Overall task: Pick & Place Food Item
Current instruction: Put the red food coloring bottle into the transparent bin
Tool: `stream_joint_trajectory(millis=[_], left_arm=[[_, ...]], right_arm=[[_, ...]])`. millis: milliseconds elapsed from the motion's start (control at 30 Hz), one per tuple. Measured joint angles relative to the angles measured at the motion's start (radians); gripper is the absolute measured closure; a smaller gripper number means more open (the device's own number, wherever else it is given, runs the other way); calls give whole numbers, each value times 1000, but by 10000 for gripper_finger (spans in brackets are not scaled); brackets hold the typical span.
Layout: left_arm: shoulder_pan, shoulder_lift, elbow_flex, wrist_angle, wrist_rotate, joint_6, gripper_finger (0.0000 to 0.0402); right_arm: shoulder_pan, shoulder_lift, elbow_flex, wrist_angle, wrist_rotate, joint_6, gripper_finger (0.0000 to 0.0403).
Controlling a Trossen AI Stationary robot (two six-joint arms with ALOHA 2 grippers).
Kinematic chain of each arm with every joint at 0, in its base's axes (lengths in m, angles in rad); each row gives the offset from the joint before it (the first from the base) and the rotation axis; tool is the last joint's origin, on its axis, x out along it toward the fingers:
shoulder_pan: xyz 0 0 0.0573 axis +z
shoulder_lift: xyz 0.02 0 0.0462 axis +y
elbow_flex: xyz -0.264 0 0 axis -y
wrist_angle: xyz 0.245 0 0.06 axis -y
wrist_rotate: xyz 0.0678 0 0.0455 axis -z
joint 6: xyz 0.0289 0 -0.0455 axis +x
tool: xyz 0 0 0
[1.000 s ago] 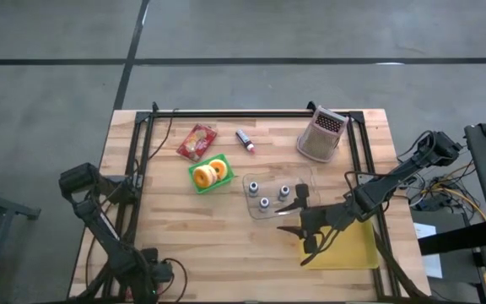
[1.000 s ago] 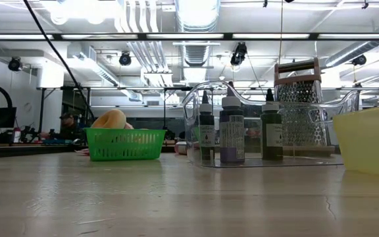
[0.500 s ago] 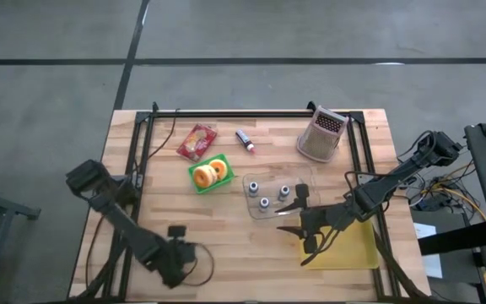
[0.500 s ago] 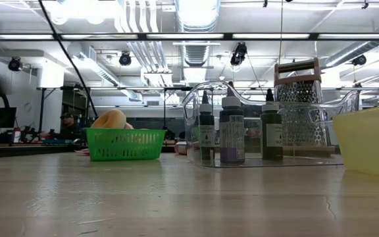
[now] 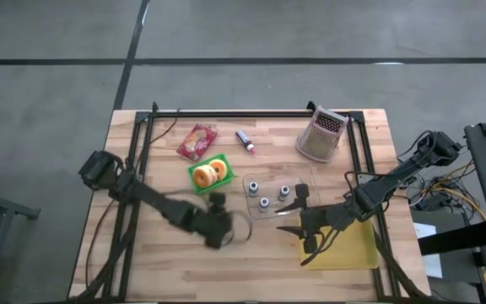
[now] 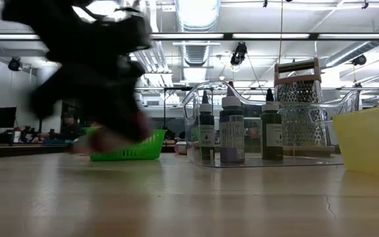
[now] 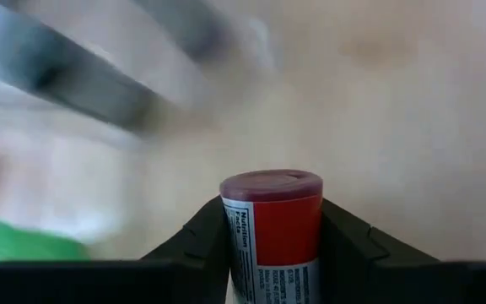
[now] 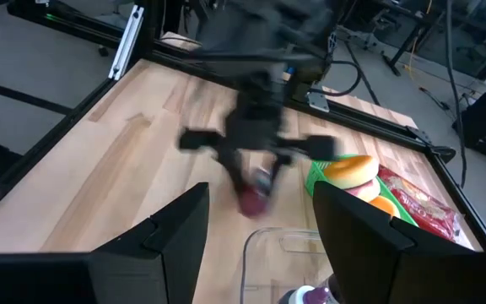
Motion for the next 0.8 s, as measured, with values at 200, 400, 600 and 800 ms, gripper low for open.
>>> stream_joint_trajectory(millis=[200,400,600,800], left_arm=[[105,-6,1,110,-33,167,273],[124,-10,2,134,-56,202,273],[111,-26,2,148,-115,242,273],[106,-83,4,153,-112,280,274]], right_arm=[[0,0,0,0,12,0,193],[-1,0,0,-1,26,0,193],[-19,2,-25,2,26,16,193],[-87,90,-68,73,26,40,193]])
